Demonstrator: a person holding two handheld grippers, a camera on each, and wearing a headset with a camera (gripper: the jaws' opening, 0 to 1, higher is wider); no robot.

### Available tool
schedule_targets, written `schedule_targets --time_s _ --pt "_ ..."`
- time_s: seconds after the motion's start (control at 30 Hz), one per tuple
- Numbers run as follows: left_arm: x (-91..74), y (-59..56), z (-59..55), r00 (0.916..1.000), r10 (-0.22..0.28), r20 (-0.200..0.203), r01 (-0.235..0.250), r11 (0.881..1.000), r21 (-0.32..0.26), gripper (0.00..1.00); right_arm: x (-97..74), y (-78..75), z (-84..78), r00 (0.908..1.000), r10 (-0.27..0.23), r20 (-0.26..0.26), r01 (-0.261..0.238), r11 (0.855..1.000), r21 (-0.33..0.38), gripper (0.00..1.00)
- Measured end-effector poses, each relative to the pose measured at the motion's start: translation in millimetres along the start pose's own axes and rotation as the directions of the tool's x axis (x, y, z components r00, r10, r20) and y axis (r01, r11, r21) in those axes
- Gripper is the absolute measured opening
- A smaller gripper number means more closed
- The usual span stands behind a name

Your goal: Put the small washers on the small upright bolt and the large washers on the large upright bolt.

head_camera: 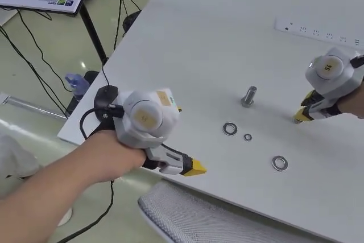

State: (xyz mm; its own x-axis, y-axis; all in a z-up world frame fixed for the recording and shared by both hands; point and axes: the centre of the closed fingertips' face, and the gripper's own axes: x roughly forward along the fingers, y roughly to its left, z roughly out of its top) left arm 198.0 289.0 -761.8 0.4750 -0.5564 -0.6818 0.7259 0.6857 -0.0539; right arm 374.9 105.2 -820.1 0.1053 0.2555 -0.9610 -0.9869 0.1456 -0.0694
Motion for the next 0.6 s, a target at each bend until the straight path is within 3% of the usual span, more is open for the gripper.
schedule_targets --time_s 0.3,0.6 --pt "-4.5 -0.7 1.8 1.0 0.0 0.001 0.0 1.0 0.012 0.82 -8.2 23.5 25.9 0.999 0.023 0.039 -0.02 0.997 -0.076 0.25" --pt "-3.0 -3.4 6.0 0.9999 -0.012 0.007 0.011 0.999 0.033 0.82 -3.6 50.8 35.5 0.9975 0.059 0.037 -0.055 0.992 -0.113 0.25"
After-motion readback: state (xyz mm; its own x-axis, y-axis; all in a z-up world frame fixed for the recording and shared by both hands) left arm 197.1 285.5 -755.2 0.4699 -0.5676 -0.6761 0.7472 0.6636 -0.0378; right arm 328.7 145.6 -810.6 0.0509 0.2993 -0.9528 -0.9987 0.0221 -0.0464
